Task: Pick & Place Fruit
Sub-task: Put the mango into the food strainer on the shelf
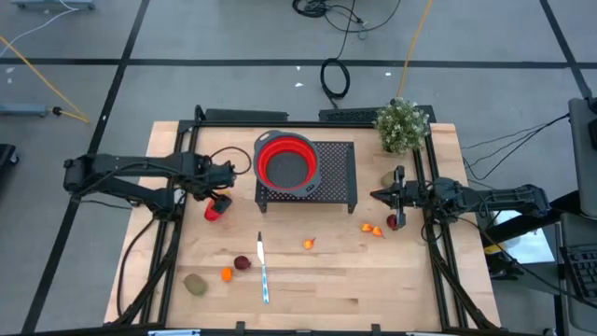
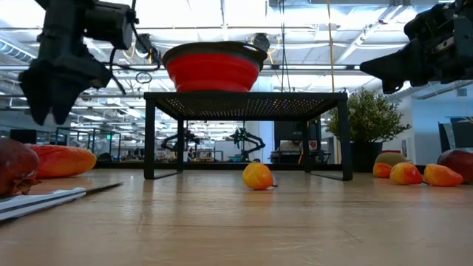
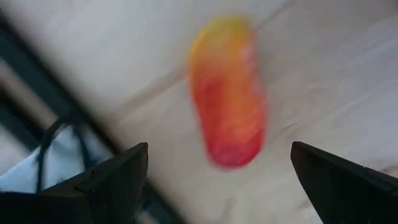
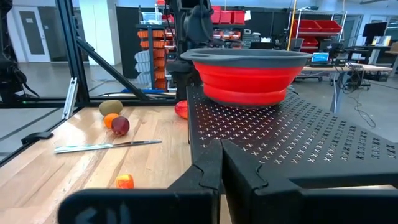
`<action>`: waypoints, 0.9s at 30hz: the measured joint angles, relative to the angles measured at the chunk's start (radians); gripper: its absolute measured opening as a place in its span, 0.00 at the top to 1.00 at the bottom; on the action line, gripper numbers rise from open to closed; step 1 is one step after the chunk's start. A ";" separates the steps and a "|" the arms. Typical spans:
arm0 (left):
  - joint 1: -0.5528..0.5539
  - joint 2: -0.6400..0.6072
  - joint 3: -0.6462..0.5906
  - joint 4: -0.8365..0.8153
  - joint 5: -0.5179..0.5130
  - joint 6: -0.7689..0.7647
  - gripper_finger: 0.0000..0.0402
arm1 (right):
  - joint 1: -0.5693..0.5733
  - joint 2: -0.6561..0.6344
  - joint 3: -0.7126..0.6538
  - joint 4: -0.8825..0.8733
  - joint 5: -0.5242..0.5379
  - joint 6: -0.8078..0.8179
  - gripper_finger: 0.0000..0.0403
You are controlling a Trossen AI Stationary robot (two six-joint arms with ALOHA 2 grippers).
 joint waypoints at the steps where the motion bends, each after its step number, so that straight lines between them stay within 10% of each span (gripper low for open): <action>1: 0.000 0.000 -0.003 0.023 0.001 0.000 0.03 | 0.000 0.000 0.000 0.000 0.000 0.000 1.00; 27: 0.003 0.002 -0.148 0.177 -0.023 -0.142 0.03 | 0.000 0.000 0.000 0.002 0.000 0.004 1.00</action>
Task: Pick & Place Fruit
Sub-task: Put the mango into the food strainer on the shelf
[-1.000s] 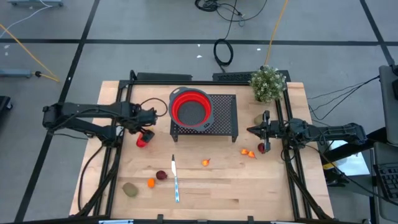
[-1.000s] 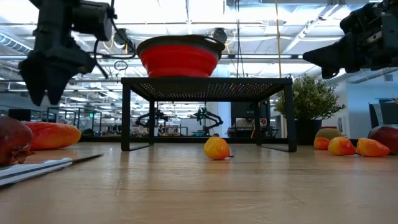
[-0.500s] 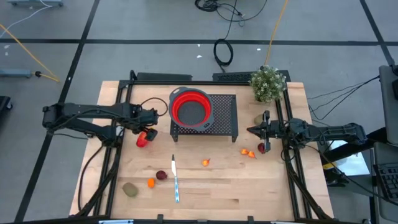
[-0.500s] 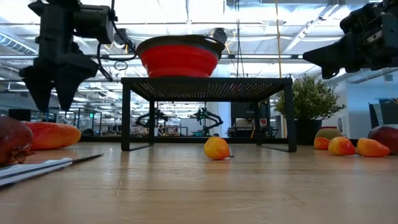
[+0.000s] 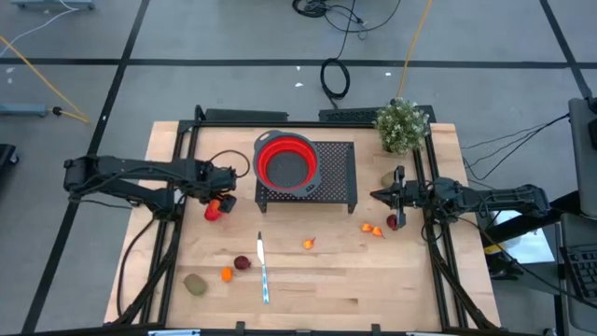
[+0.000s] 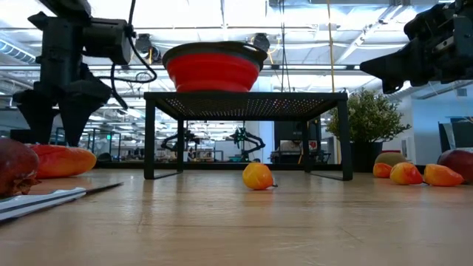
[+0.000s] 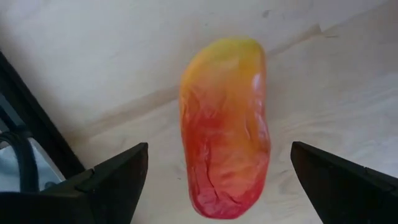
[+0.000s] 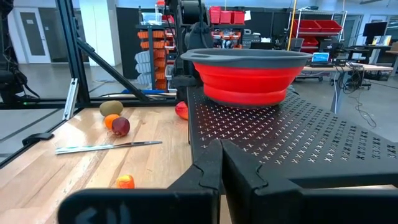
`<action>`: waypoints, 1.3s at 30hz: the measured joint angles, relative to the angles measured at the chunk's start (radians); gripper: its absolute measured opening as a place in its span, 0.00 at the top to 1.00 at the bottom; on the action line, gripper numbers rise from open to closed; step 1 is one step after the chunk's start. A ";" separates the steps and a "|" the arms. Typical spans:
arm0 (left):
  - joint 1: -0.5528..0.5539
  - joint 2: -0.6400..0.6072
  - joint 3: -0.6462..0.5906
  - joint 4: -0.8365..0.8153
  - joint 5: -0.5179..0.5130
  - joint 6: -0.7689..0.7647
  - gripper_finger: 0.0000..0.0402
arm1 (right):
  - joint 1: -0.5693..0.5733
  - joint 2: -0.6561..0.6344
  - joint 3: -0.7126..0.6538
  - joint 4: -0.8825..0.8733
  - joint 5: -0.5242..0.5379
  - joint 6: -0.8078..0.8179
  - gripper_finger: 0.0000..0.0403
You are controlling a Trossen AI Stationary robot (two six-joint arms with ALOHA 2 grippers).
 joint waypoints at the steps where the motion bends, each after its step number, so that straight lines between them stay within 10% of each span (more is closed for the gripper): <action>1: 0.000 0.000 -0.010 0.014 0.000 0.000 0.03 | 0.000 0.000 0.000 0.000 0.000 0.000 1.00; 20: 0.000 0.000 -0.180 0.196 0.036 -0.059 0.04 | 0.000 0.000 0.000 0.002 0.000 0.018 1.00; 33: 0.000 -0.001 -0.179 0.199 0.037 -0.064 0.42 | 0.000 0.000 0.000 0.001 0.000 0.018 1.00; 39: 0.000 -0.002 -0.179 0.192 0.038 -0.120 0.44 | 0.000 0.000 0.000 0.001 0.000 0.018 1.00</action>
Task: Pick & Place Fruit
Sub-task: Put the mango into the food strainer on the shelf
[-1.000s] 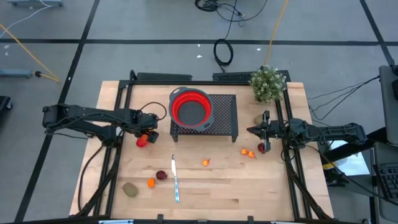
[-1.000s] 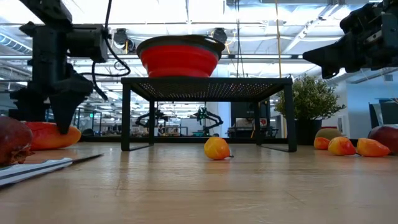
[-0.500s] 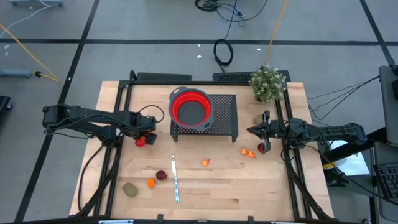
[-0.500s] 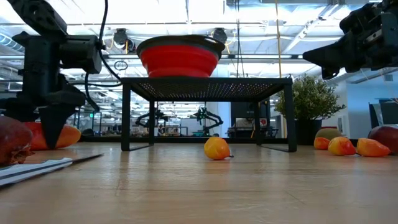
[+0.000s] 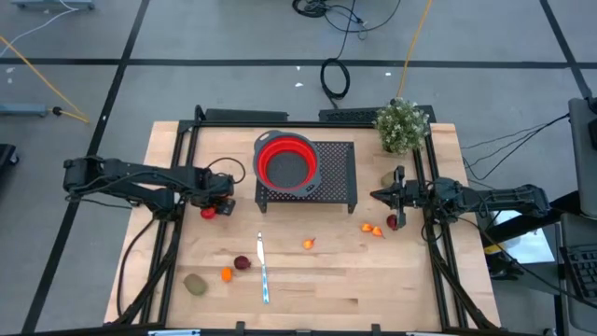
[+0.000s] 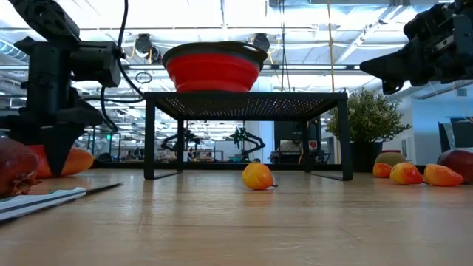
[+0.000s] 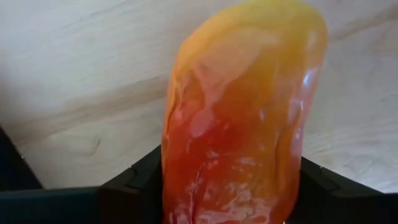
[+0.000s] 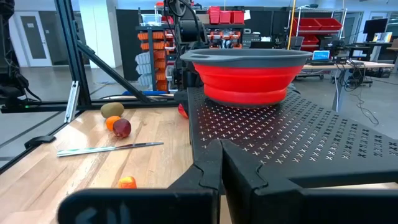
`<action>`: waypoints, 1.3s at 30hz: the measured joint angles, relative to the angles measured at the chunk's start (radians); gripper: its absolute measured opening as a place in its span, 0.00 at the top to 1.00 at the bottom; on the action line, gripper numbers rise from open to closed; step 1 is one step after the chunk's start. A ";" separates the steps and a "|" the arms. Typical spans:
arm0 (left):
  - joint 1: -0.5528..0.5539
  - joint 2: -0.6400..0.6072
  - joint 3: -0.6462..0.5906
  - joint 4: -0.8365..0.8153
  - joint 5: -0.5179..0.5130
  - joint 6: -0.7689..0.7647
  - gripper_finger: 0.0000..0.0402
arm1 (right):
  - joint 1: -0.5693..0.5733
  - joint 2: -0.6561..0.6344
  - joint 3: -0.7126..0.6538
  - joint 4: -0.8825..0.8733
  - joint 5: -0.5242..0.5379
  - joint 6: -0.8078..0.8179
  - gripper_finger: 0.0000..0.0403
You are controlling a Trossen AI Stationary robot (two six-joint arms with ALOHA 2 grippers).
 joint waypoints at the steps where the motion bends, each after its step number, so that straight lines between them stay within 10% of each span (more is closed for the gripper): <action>1: 0.000 0.000 0.000 -0.005 0.007 -0.013 0.42 | 0.000 0.000 0.000 0.000 0.000 0.000 1.00; 24: -0.019 -0.023 0.603 -0.605 -0.079 -0.151 0.41 | 0.000 0.000 0.000 -0.003 0.000 0.000 1.00; 39: -0.087 -0.023 0.896 -0.681 -0.165 -0.258 0.41 | 0.000 0.000 0.000 -0.003 0.000 0.008 1.00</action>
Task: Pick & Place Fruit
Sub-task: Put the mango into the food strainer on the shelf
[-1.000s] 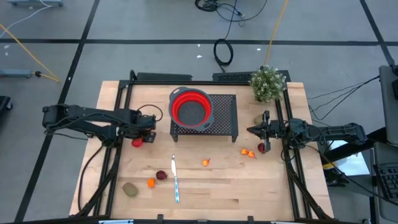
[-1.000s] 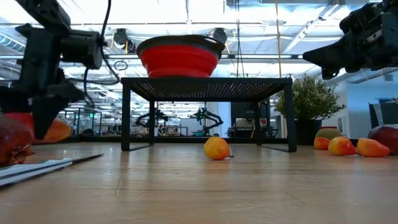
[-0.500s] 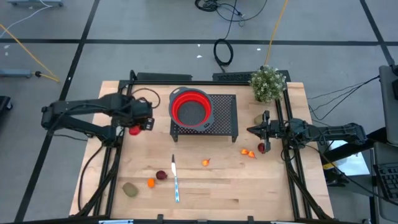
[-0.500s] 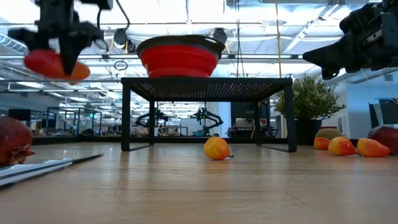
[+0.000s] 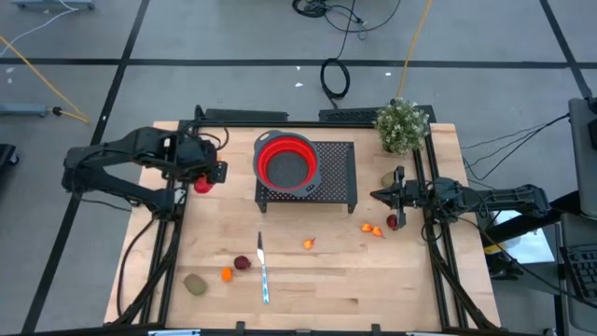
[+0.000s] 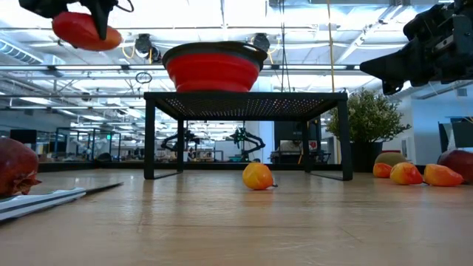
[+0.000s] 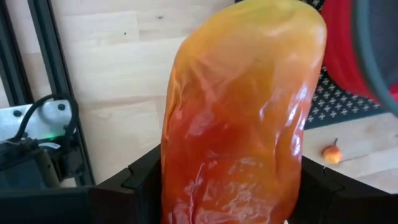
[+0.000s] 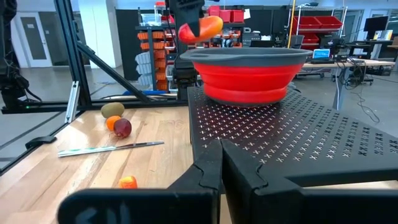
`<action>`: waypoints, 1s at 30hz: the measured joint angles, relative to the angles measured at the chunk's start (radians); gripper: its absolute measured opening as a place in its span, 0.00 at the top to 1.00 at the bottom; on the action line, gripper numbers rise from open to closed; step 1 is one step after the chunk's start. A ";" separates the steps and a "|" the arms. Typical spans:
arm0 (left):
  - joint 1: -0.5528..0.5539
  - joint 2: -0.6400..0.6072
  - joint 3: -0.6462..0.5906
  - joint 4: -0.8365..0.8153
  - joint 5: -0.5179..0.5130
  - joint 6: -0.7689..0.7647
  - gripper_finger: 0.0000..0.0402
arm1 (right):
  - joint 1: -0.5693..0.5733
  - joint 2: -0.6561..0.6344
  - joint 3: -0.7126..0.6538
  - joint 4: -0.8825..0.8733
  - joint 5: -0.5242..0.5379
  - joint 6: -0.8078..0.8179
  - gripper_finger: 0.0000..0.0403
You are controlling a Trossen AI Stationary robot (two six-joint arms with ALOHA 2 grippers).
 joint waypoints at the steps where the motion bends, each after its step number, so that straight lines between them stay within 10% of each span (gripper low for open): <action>1: 0.000 0.000 0.003 0.003 -0.006 0.002 0.41 | 0.000 0.000 0.000 0.000 0.000 0.000 1.00; 16: -0.073 -0.020 0.003 0.605 -0.003 0.760 0.40 | 0.000 0.000 0.000 0.000 0.000 -0.003 1.00; 30: -0.151 -0.020 0.003 1.145 0.126 1.024 0.40 | 0.000 0.000 0.000 -0.001 0.000 -0.008 1.00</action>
